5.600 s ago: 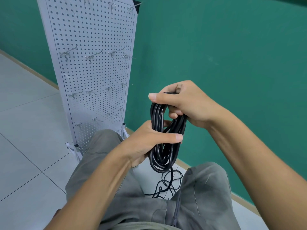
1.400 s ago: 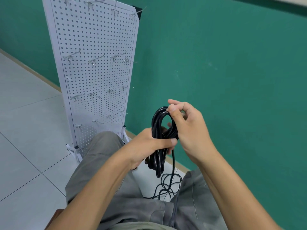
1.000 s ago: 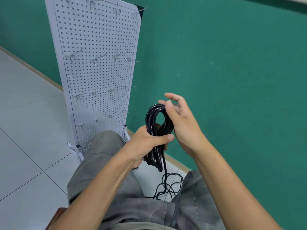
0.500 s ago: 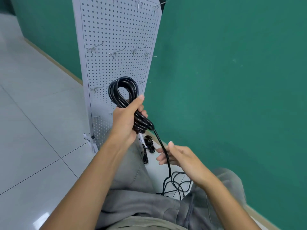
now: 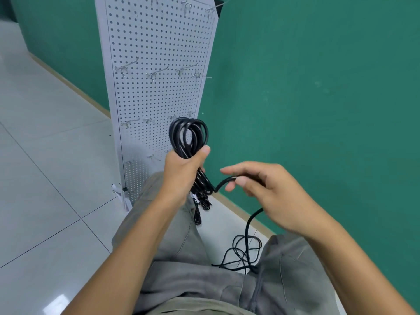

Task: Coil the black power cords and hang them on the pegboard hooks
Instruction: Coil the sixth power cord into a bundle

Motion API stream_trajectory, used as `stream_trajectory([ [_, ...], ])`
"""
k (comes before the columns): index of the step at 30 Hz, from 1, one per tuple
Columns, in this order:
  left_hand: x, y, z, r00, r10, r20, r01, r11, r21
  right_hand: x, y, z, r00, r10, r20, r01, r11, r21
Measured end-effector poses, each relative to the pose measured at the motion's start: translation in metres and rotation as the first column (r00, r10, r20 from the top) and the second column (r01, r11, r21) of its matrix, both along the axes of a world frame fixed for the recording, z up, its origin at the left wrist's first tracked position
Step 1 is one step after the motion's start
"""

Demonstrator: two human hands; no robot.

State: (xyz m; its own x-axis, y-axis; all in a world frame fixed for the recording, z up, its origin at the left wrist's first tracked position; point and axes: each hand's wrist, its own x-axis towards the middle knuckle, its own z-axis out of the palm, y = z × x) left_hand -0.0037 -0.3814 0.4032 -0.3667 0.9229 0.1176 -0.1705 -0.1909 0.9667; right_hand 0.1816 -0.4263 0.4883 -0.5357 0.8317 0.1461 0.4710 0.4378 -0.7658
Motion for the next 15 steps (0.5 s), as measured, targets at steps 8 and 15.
stream_trajectory([
  [8,0.037,-0.014,0.006,0.954,-0.296,0.052,0.299,0.954,-0.040,-0.002,0.019,0.009,0.933,-0.284,-0.219,0.272,0.959,-0.082],
  [15,0.035,-0.024,0.016,0.743,-0.631,0.223,0.640,0.767,0.038,0.000,0.020,-0.001,0.882,-0.444,-0.154,0.448,0.894,-0.011],
])
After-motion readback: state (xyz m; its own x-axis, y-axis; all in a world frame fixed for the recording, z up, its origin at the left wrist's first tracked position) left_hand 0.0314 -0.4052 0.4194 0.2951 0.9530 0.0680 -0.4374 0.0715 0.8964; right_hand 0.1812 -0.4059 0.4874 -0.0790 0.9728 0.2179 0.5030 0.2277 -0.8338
